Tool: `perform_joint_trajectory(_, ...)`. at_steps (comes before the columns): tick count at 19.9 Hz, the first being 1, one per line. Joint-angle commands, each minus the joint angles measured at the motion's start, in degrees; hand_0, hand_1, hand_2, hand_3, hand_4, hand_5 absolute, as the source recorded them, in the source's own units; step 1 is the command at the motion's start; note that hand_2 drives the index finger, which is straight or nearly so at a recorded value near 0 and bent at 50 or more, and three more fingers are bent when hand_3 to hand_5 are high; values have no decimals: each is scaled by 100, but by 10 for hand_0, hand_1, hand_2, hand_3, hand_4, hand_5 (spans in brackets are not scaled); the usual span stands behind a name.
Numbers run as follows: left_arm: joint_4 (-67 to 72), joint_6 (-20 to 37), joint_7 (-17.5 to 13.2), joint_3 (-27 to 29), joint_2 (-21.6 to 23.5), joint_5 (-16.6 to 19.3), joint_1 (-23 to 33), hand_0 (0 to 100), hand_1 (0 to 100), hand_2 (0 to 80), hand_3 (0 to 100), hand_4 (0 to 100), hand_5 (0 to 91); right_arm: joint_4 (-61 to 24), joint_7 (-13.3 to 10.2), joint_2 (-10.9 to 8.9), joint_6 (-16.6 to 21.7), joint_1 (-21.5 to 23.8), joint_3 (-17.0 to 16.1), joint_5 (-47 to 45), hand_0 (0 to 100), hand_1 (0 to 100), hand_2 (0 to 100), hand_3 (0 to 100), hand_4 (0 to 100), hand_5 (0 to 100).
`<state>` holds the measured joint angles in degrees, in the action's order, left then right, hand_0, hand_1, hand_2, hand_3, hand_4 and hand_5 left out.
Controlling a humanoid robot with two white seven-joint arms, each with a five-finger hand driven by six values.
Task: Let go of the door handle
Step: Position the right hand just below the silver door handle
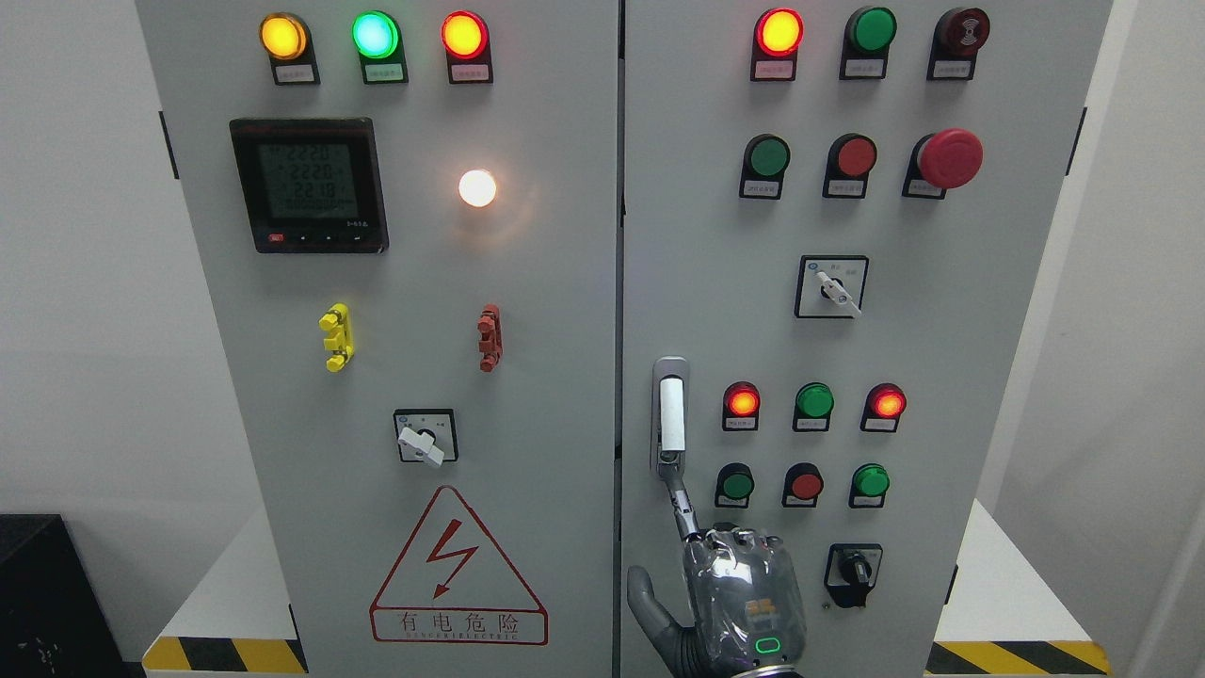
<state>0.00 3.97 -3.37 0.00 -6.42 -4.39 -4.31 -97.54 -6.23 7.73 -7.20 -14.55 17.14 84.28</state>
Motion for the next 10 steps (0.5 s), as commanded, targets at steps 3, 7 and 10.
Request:
perform_joint_trajectory(3, -114, -1, 3, -123, 0, 0, 0, 0, 0, 22, 88, 14, 0, -46, -36, 0, -1, 22, 8, -8, 479, 309, 0, 999, 895, 941)
perform_joint_trajectory(7, -114, -1, 3, -123, 0, 0, 0, 0, 0, 21, 89, 13, 0, -134, -45, 0, -1, 22, 17, -8, 478, 308, 0, 999, 896, 941)
perform_joint_trajectory(10, -114, -1, 3, -123, 0, 0, 0, 0, 0, 21, 87, 13, 0, -256, -62, 0, 17, 31, 26, -8, 477, 308, 0, 998, 896, 941)
